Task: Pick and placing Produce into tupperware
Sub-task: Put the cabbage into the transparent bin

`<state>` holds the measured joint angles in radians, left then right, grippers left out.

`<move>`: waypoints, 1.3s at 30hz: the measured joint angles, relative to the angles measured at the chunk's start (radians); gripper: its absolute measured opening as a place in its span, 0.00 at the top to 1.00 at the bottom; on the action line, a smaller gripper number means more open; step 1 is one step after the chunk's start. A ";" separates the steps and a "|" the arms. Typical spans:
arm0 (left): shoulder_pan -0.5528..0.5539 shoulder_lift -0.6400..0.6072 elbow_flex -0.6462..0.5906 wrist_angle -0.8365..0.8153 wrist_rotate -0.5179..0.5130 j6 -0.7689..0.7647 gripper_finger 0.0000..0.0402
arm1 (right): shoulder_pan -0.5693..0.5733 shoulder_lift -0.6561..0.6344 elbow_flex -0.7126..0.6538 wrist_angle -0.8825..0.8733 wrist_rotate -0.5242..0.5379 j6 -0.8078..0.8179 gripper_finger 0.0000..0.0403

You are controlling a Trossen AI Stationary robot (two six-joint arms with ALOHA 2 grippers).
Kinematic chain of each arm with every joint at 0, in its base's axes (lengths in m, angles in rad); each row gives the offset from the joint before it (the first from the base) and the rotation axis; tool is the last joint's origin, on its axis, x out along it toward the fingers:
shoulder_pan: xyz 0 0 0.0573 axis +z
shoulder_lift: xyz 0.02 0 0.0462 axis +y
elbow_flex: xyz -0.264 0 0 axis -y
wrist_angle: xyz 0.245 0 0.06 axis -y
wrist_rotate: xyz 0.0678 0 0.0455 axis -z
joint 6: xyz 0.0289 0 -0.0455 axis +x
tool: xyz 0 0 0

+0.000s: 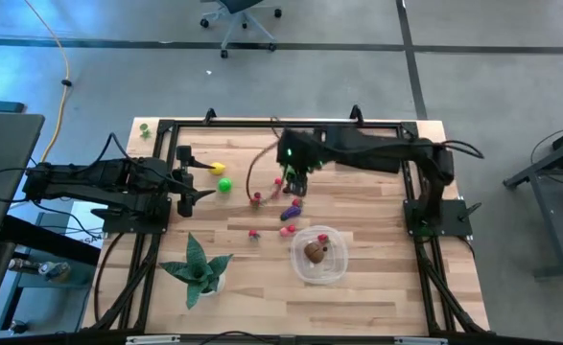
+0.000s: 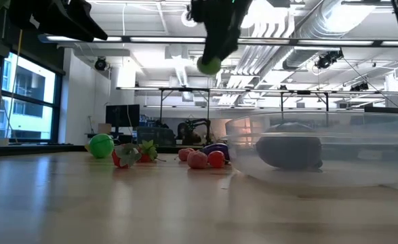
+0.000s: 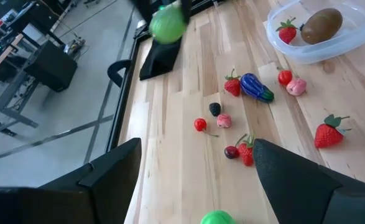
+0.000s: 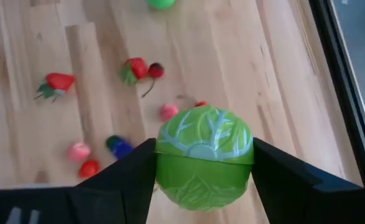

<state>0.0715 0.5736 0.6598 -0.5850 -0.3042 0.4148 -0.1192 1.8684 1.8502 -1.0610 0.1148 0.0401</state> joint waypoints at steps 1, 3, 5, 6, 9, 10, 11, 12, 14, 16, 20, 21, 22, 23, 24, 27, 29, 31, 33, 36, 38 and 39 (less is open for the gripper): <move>0.000 0.000 0.000 0.000 0.000 0.000 0.26 | 0.034 -0.009 0.000 -0.018 0.034 0.033 0.45; 0.000 0.000 0.000 0.000 0.000 0.000 0.26 | 0.103 -0.019 0.000 -0.061 0.103 0.110 0.45; 0.000 0.000 0.000 0.000 0.000 0.000 0.26 | 0.175 -0.021 0.000 -0.110 0.166 0.196 0.45; 0.000 0.000 0.000 0.000 0.000 0.000 0.26 | 0.210 -0.021 0.000 -0.132 0.195 0.238 0.45; 0.000 0.000 0.000 0.000 0.000 0.000 0.26 | 0.321 -0.025 -0.030 -0.150 0.284 0.380 0.45; 0.000 0.000 0.000 0.000 0.000 0.000 0.26 | 0.353 -0.031 -0.062 -0.153 0.304 0.435 0.45; 0.000 0.000 0.000 0.000 0.000 0.000 0.26 | 0.383 -0.039 -0.099 -0.153 0.317 0.493 0.45; 0.000 0.000 0.000 0.000 0.000 0.000 0.26 | 0.414 -0.048 -0.138 -0.146 0.328 0.551 0.45; 0.000 0.000 0.000 0.000 0.000 0.000 0.26 | 0.468 -0.069 -0.216 -0.126 0.348 0.651 0.45; 0.000 0.000 0.000 0.000 0.000 0.000 0.26 | 0.509 -0.082 -0.289 -0.105 0.357 0.740 0.45; 0.000 0.000 0.000 0.000 0.000 0.000 0.26 | 0.562 -0.113 -0.420 -0.022 0.334 0.866 0.45; 0.000 0.000 0.000 0.000 0.000 0.000 0.26 | 0.572 -0.121 -0.452 0.002 0.323 0.888 0.45; 0.000 0.000 0.000 0.000 0.000 0.000 0.26 | 0.580 -0.127 -0.481 0.030 0.312 0.901 0.45; 0.000 0.000 0.000 0.000 0.000 0.000 0.26 | 0.589 -0.130 -0.508 0.059 0.300 0.909 0.45; 0.000 0.000 0.000 0.000 0.000 0.000 0.26 | 0.595 -0.135 -0.531 0.086 0.290 0.918 0.45; 0.000 0.000 0.000 0.000 0.000 0.000 0.26 | 0.606 -0.145 -0.591 0.164 0.252 0.941 0.45; 0.000 0.000 0.000 0.000 0.000 0.000 0.26 | 0.611 -0.143 -0.634 0.211 0.224 0.949 0.45; 0.000 0.000 0.000 0.000 0.000 0.000 0.26 | 0.611 -0.143 -0.669 0.268 0.211 0.949 0.45; 0.000 0.000 0.000 0.000 0.000 0.000 0.26 | 0.611 -0.143 -0.695 0.299 0.202 0.950 0.45; 0.000 0.000 0.000 0.000 0.000 0.000 0.26 | 0.611 -0.143 -0.730 0.354 0.185 0.950 0.45; 0.000 0.000 0.000 0.000 0.000 0.000 0.26 | 0.611 -0.143 -0.744 0.371 0.178 0.949 0.45; 0.000 0.000 0.000 0.000 0.000 0.000 0.26 | 0.611 -0.143 -0.751 0.379 0.178 0.950 0.45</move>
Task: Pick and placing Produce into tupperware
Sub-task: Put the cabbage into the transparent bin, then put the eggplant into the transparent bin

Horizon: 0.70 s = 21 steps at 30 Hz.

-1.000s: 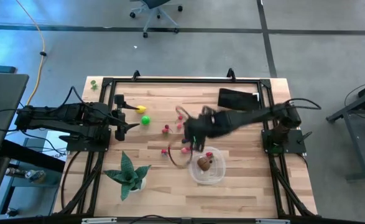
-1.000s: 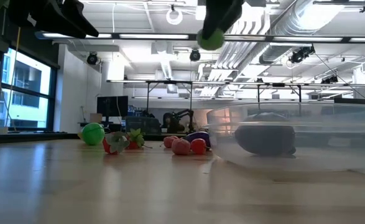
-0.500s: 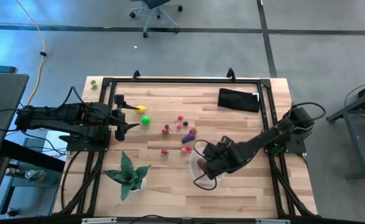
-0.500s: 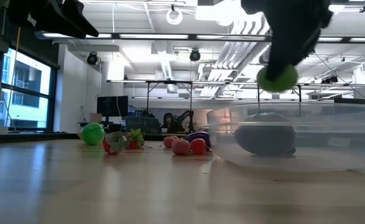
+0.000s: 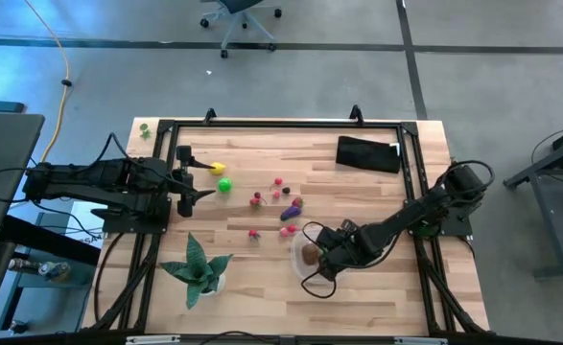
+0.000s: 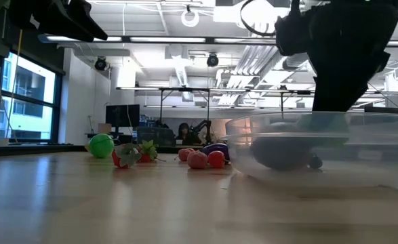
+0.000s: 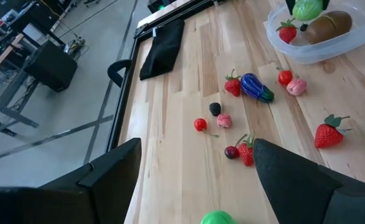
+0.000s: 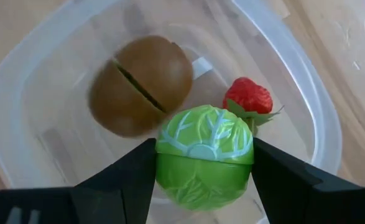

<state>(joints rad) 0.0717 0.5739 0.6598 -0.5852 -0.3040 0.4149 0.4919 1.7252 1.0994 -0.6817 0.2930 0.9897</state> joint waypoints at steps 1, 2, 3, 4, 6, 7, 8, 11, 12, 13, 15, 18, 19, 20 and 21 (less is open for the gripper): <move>0.000 0.000 0.000 0.000 0.000 0.000 0.26 | 0.000 0.000 -0.006 0.008 0.000 0.001 0.45; 0.000 0.000 0.000 0.000 0.000 0.000 0.26 | 0.000 0.000 -0.013 0.013 0.002 0.003 0.45; 0.000 0.000 0.000 0.000 0.000 0.000 0.26 | 0.000 0.000 -0.020 0.019 0.004 0.004 0.45; 0.000 0.000 0.000 0.000 0.000 0.000 0.26 | 0.000 0.000 -0.028 0.029 0.010 0.005 0.45; 0.000 0.000 0.000 0.000 0.000 0.000 0.26 | 0.000 0.000 -0.047 0.055 0.017 0.004 0.45; 0.000 0.000 0.000 0.000 0.000 0.000 0.26 | 0.000 0.000 -0.054 0.065 0.018 0.005 0.45; 0.000 0.000 0.000 0.000 0.000 0.000 0.26 | 0.000 0.000 -0.057 0.070 0.021 0.005 0.45; 0.000 0.000 0.000 0.000 0.000 0.000 0.26 | 0.001 0.000 -0.061 0.075 0.038 0.005 0.44; 0.000 0.000 0.000 0.000 0.000 0.000 0.26 | 0.002 0.000 -0.061 0.074 0.043 0.004 0.42; 0.000 0.000 0.000 0.000 0.000 0.000 0.26 | 0.002 0.000 -0.061 0.073 0.046 0.001 0.40; 0.000 0.000 0.000 0.000 0.000 0.000 0.26 | 0.002 0.000 -0.061 0.068 0.050 0.002 0.37; 0.000 0.000 0.000 0.000 0.000 0.000 0.26 | 0.003 -0.004 -0.061 0.064 0.059 0.004 0.32; 0.000 0.000 0.000 0.000 0.000 0.000 0.26 | 0.004 -0.008 -0.061 0.065 0.064 0.005 0.30; 0.000 0.000 0.000 0.000 0.000 0.000 0.26 | 0.005 -0.014 -0.061 0.066 0.067 0.005 0.29; 0.000 0.000 0.000 0.000 0.000 0.000 0.26 | 0.007 -0.022 -0.061 0.065 0.073 0.006 0.29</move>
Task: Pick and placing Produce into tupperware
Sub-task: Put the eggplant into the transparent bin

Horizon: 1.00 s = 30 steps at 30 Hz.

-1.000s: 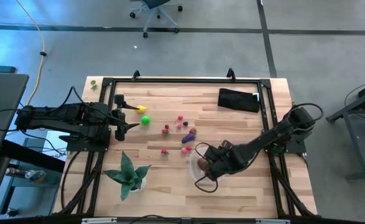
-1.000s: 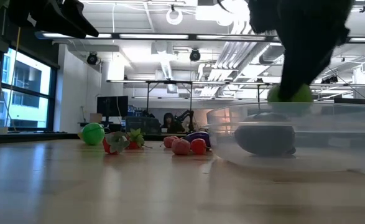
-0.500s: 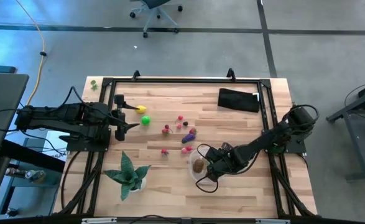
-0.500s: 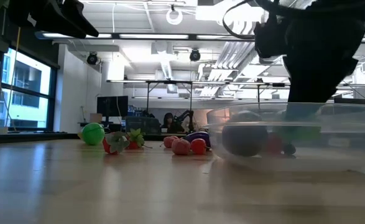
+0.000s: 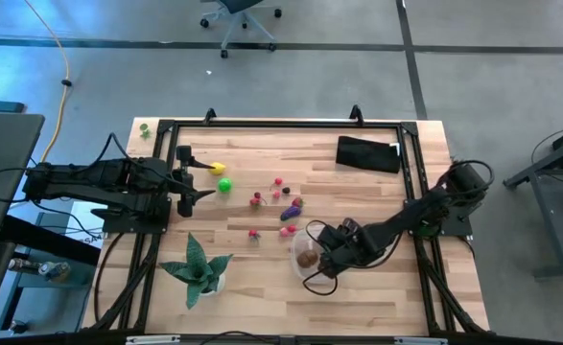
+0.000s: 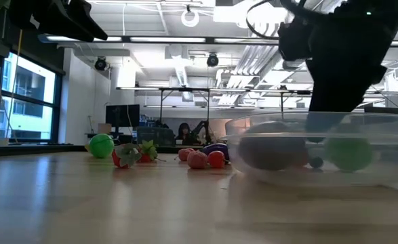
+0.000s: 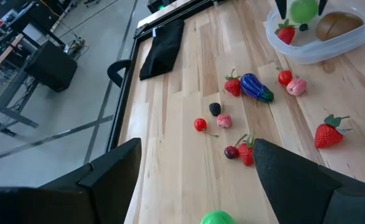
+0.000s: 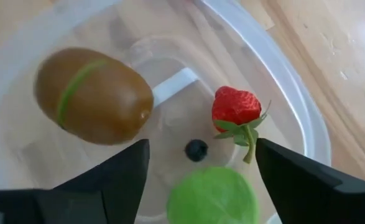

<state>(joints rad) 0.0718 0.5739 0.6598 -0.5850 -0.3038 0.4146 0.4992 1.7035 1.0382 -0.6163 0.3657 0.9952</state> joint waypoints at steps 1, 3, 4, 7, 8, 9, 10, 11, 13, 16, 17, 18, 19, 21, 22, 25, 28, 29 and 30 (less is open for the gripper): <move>0.000 0.000 0.000 0.000 0.000 0.000 0.26 | 0.001 -0.011 0.000 0.000 0.003 0.005 0.28; 0.000 0.000 0.000 0.000 0.000 0.000 0.26 | 0.001 -0.046 0.000 -0.001 0.028 0.007 0.28; 0.000 0.000 0.000 0.000 0.000 0.000 0.26 | 0.001 -0.068 0.001 -0.004 0.048 -0.001 0.28; 0.000 0.000 0.000 0.000 0.000 0.000 0.26 | -0.036 -0.135 0.022 -0.023 0.134 -0.085 0.28; 0.000 0.000 0.000 0.000 0.000 0.000 0.26 | -0.063 -0.156 0.031 -0.022 0.151 -0.123 0.28; 0.000 0.000 0.000 0.000 0.000 0.000 0.26 | -0.099 -0.174 0.040 -0.024 0.153 -0.169 0.28; 0.000 0.000 0.000 0.000 0.000 0.000 0.26 | -0.143 -0.186 0.049 -0.022 0.138 -0.222 0.28; 0.000 0.000 0.000 0.000 0.000 0.000 0.26 | -0.190 -0.192 0.059 -0.019 0.110 -0.283 0.28; 0.000 0.000 0.000 0.000 0.000 0.000 0.26 | -0.290 -0.194 0.075 0.000 0.036 -0.431 0.28; 0.000 0.000 0.000 0.000 0.000 0.000 0.26 | -0.432 -0.190 0.083 0.094 -0.133 -0.635 0.28; 0.000 0.000 0.000 0.000 0.000 0.000 0.26 | -0.476 -0.184 0.084 0.118 -0.197 -0.686 0.28; 0.000 0.000 0.000 0.000 0.000 0.000 0.26 | -0.517 -0.173 0.084 0.133 -0.259 -0.731 0.28; 0.000 0.000 0.000 0.000 0.000 0.000 0.26 | -0.553 -0.159 0.084 0.145 -0.312 -0.766 0.28; 0.000 0.000 0.000 0.000 0.000 0.000 0.26 | -0.607 -0.127 0.084 0.155 -0.396 -0.829 0.28; 0.000 0.000 0.000 0.000 0.000 0.000 0.26 | -0.625 -0.110 0.084 0.154 -0.431 -0.867 0.28; 0.000 0.000 0.000 0.000 0.000 0.000 0.26 | -0.638 -0.052 0.084 0.164 -0.511 -0.960 0.30; 0.000 0.000 0.000 0.000 0.000 0.000 0.26 | -0.630 -0.004 0.084 0.190 -0.565 -1.026 0.35; 0.000 0.000 0.000 0.000 0.000 0.000 0.26 | -0.627 0.008 0.084 0.197 -0.578 -1.048 0.37; 0.000 0.000 0.000 0.000 0.000 0.000 0.26 | -0.622 0.018 0.084 0.209 -0.584 -1.067 0.39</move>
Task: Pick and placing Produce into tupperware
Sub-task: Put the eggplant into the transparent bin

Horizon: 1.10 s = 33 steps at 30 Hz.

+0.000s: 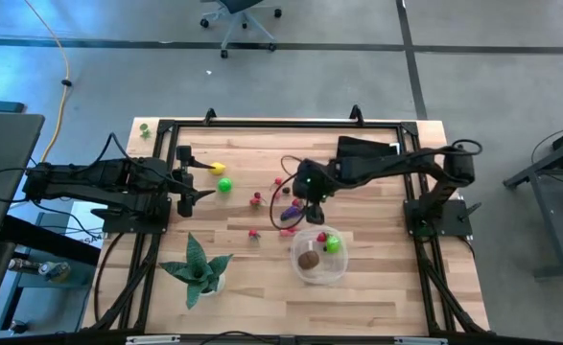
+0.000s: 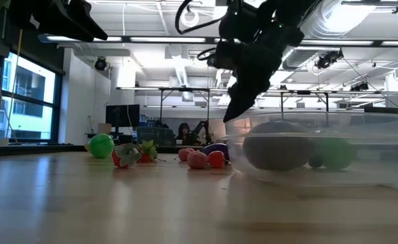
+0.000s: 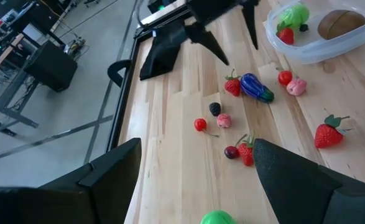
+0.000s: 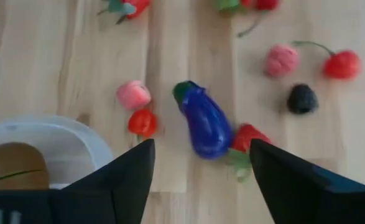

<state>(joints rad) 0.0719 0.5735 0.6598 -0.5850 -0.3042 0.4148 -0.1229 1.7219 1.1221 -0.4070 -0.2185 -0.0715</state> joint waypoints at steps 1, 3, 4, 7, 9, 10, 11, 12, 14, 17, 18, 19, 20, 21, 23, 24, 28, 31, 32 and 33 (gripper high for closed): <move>0.000 0.000 0.000 0.000 0.000 0.000 0.26 | 0.006 0.009 0.000 0.011 0.000 -0.019 0.40; 0.000 0.000 0.000 0.000 0.000 0.000 0.26 | 0.017 0.021 0.000 0.041 0.006 -0.055 0.43; 0.000 0.000 0.000 0.000 0.000 0.000 0.26 | 0.023 0.029 0.000 0.052 0.011 -0.067 0.45; 0.000 0.000 0.000 0.000 0.000 0.000 0.26 | 0.032 0.051 0.001 0.062 0.046 -0.080 0.47; 0.000 0.000 0.000 0.000 0.000 0.000 0.26 | 0.034 0.075 0.012 0.042 0.053 -0.079 0.48; 0.000 0.000 0.000 0.000 0.000 0.000 0.26 | 0.034 0.089 0.022 0.035 0.053 -0.079 0.48; 0.000 0.000 0.000 0.000 0.000 0.000 0.26 | 0.034 0.103 0.034 0.028 0.055 -0.082 0.48; 0.000 0.000 0.000 0.000 0.000 0.000 0.26 | 0.034 0.117 0.049 0.020 0.059 -0.090 0.48; 0.000 0.000 0.000 0.000 0.000 0.000 0.26 | 0.037 0.149 0.082 -0.007 0.079 -0.111 0.48; 0.000 0.000 0.000 0.000 0.000 0.000 0.26 | 0.038 0.193 0.135 -0.064 0.090 -0.135 0.48; 0.000 0.000 0.000 0.000 0.000 0.000 0.26 | 0.039 0.204 0.154 -0.079 0.091 -0.138 0.48; 0.000 0.000 0.000 0.000 0.000 0.000 0.26 | 0.039 0.213 0.167 -0.091 0.090 -0.139 0.48; 0.000 0.000 0.000 0.000 0.000 0.000 0.26 | 0.039 0.219 0.178 -0.100 0.090 -0.144 0.48; 0.000 0.000 0.000 0.000 0.000 0.000 0.26 | 0.040 0.224 0.184 -0.107 0.090 -0.148 0.48; 0.000 0.000 0.000 0.000 0.000 0.000 0.26 | 0.044 0.230 0.189 -0.109 0.092 -0.151 0.48; 0.000 0.000 0.000 0.000 0.000 0.000 0.26 | 0.045 0.230 0.189 -0.112 0.095 -0.151 0.48; 0.000 0.000 0.000 0.000 0.000 0.000 0.26 | 0.046 0.230 0.190 -0.122 0.094 -0.142 0.48; 0.000 0.000 0.000 0.000 0.000 0.000 0.26 | 0.056 0.230 0.190 -0.121 0.096 -0.145 0.48; 0.000 0.000 0.000 0.000 0.000 0.000 0.26 | 0.059 0.230 0.190 -0.121 0.098 -0.146 0.48; 0.000 0.000 0.000 0.000 0.000 0.000 0.26 | 0.062 0.233 0.190 -0.119 0.097 -0.146 0.48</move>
<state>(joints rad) 0.0718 0.5739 0.6598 -0.5850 -0.3042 0.4149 -0.0606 1.9546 1.3117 -0.5263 -0.1216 -0.2179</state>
